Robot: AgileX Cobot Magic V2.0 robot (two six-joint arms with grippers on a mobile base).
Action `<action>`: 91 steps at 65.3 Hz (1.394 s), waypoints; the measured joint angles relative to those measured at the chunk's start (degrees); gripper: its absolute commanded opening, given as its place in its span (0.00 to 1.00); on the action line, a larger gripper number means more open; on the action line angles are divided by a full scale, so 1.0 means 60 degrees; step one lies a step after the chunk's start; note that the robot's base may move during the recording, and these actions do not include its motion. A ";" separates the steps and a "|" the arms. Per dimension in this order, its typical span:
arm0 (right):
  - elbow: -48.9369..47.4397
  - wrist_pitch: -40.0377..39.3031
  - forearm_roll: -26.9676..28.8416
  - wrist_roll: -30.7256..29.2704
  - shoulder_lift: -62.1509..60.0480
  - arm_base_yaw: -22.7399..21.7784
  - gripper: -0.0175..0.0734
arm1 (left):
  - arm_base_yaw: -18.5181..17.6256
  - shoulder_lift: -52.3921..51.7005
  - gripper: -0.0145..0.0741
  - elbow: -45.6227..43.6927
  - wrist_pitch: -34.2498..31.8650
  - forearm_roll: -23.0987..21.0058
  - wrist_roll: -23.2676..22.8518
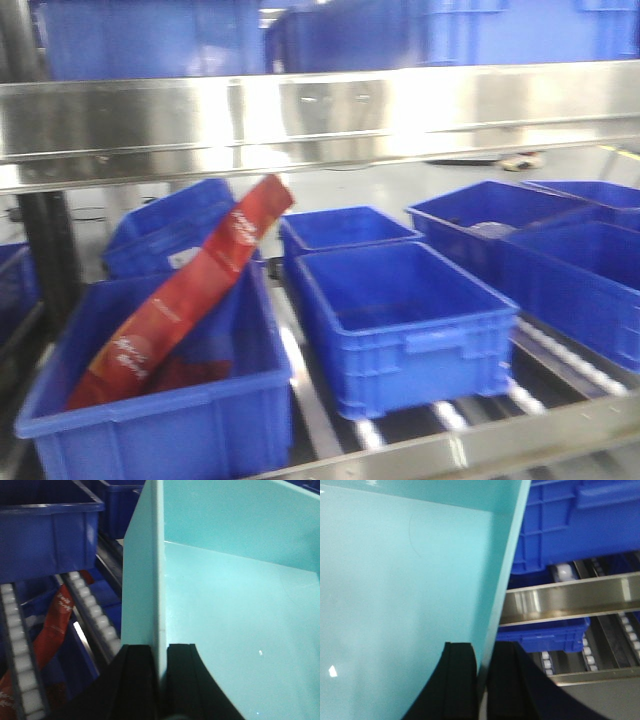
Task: Fetch blue bin and place on conveyor start
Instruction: 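Hold the teal bin with both grippers while driving across the floor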
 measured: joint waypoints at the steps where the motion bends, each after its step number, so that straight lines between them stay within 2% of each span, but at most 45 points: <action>1: 0.0000 0.0000 0.0000 0.0000 0.0000 0.0000 0.03 | 0.0000 0.0000 0.04 0.0000 0.0000 0.0000 0.0000; 91: 0.0000 0.0000 0.0000 0.0000 0.0000 0.0000 0.03 | 0.0000 0.0000 0.04 0.0000 -0.0060 0.0000 0.0000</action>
